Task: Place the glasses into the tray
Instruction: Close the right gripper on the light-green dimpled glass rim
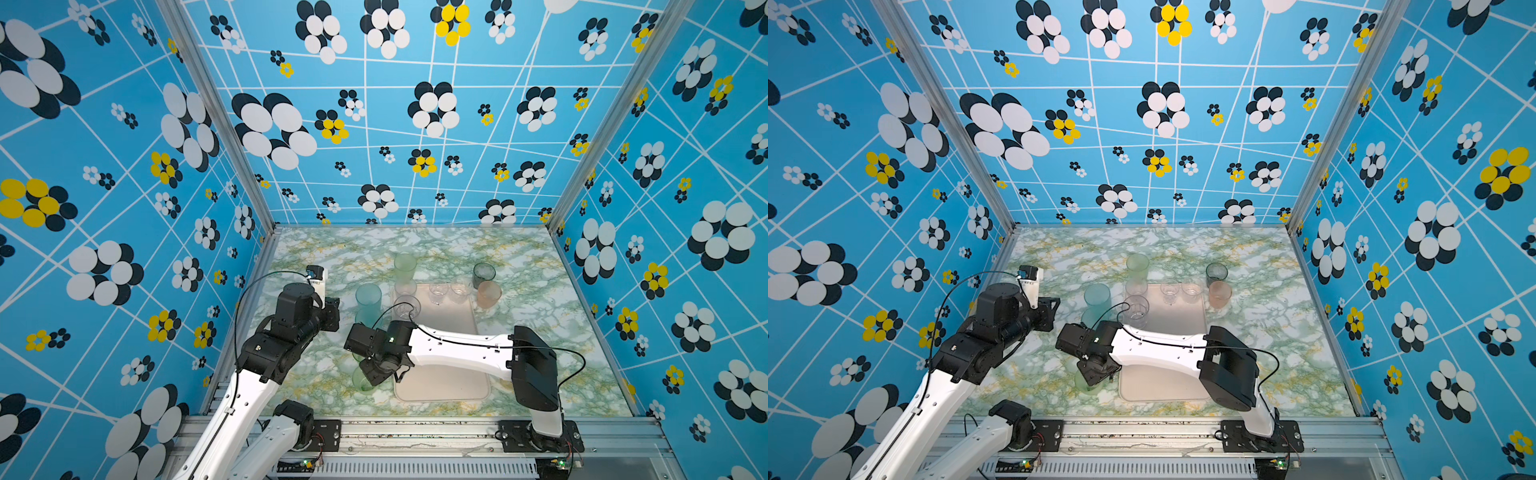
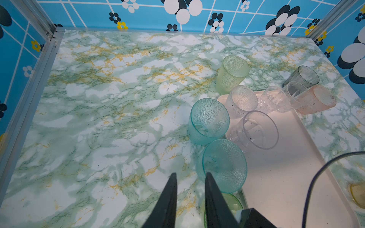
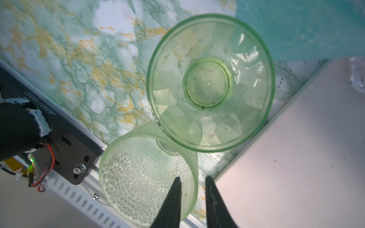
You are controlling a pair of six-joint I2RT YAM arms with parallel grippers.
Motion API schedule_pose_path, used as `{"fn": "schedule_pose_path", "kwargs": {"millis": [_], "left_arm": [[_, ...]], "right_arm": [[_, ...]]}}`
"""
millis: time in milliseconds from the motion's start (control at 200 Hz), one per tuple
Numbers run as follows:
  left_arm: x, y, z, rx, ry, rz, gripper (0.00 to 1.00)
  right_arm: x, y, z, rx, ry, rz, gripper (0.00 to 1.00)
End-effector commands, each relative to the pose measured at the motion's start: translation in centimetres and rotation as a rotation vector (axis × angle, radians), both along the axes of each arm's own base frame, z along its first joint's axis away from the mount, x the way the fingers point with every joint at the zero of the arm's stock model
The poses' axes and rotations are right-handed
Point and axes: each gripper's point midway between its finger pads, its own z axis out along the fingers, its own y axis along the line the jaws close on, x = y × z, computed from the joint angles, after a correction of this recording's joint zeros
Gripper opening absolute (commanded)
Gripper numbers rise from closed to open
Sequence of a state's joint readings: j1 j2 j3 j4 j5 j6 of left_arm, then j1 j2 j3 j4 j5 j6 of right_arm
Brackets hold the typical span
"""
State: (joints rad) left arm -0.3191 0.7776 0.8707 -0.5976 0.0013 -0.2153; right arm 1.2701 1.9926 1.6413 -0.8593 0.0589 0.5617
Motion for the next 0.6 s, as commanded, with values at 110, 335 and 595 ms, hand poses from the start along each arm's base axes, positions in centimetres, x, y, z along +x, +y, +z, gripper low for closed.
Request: {"fn": "schedule_pose_path", "kwargs": {"millis": [110,335,595], "left_arm": [[0.1,0.0,-0.2,0.004,-0.006,-0.015,0.27],[0.1,0.0,-0.2,0.005,-0.003,-0.014,0.27],[0.2,-0.3,-0.3,0.001,0.013,-0.028,0.27]], "right_arm": [[0.0,-0.3,-1.4,-0.034,0.034,0.004,0.19],[0.2,-0.8,-0.5,-0.037,0.014,0.004,0.05],[1.2,-4.3,4.1,-0.035,-0.102,-0.035,0.02]]}}
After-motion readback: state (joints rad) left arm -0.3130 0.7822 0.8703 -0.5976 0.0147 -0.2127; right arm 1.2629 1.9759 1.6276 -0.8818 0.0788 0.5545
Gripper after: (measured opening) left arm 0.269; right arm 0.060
